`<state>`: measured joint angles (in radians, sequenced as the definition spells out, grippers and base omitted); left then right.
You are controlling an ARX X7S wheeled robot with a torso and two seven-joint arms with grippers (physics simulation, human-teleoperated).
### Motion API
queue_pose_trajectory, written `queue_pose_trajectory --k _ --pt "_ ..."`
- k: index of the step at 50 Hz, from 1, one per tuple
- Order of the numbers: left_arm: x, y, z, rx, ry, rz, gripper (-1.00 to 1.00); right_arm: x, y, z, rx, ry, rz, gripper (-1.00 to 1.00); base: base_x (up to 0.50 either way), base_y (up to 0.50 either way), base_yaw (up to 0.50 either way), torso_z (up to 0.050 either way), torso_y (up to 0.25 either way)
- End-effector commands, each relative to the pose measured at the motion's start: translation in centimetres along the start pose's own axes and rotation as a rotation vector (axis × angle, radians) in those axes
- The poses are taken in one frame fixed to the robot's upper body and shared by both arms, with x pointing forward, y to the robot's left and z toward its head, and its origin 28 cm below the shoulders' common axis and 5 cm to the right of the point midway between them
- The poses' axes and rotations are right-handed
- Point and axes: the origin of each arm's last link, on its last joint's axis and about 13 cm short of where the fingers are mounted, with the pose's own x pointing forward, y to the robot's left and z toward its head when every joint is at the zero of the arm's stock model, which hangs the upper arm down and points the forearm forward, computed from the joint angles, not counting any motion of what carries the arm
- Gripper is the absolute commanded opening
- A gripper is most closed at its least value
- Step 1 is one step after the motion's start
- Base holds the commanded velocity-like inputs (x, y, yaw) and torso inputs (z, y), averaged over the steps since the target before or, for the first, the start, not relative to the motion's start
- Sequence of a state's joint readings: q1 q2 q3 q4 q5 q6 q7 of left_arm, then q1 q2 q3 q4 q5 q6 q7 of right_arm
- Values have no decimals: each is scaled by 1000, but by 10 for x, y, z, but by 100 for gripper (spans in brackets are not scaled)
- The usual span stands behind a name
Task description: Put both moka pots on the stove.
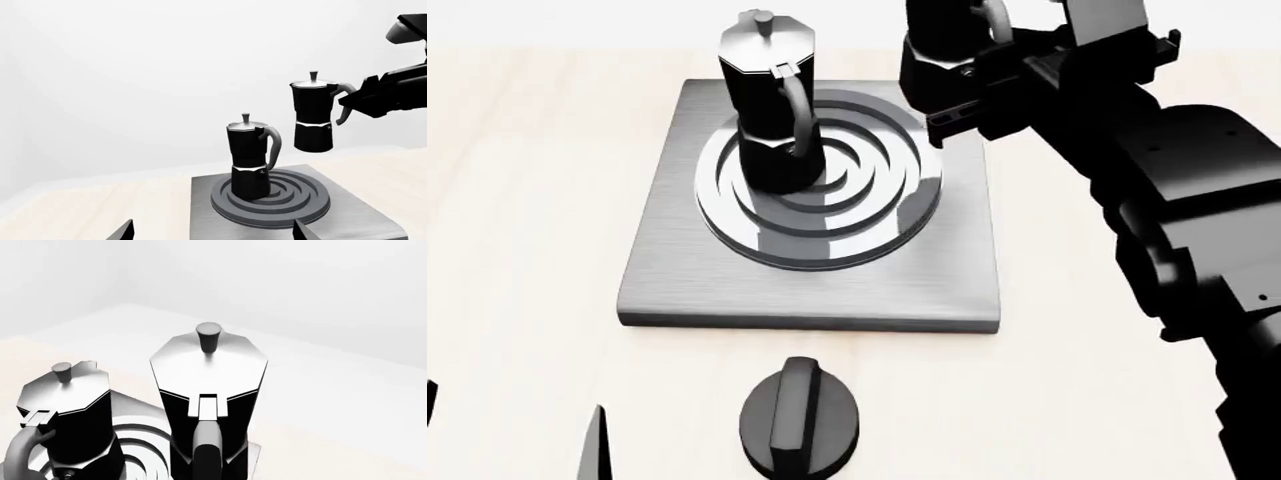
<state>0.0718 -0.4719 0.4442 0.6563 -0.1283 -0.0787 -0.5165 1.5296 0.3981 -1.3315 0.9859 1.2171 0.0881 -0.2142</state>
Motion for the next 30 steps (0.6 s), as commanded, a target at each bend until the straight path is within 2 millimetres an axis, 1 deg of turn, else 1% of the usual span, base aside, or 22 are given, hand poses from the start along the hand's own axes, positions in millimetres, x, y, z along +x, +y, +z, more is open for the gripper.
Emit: queue_pose_trajectory --k 1,13,18,25,30 --pt "0 0 -1 -1 0 0 100 2 7 11 9 -57 63 -100 0 0 0 0 0" --pt "0 0 0 0 1 1 100 5 10 7 12 -56 76 -100 0 0 0 0 1" --pt "0 0 1 1 -1 1 100 8 12 1 20 -56 73 -100 0 0 0 0 2" --pt "1 0 -1 2 2 1 100 11 15 1 44 -81 51 -100 0 0 0 0 1" --pt "1 1 0 1 1 3 100 15 20 -7 53 -87 54 -100 0 0 0 0 0"
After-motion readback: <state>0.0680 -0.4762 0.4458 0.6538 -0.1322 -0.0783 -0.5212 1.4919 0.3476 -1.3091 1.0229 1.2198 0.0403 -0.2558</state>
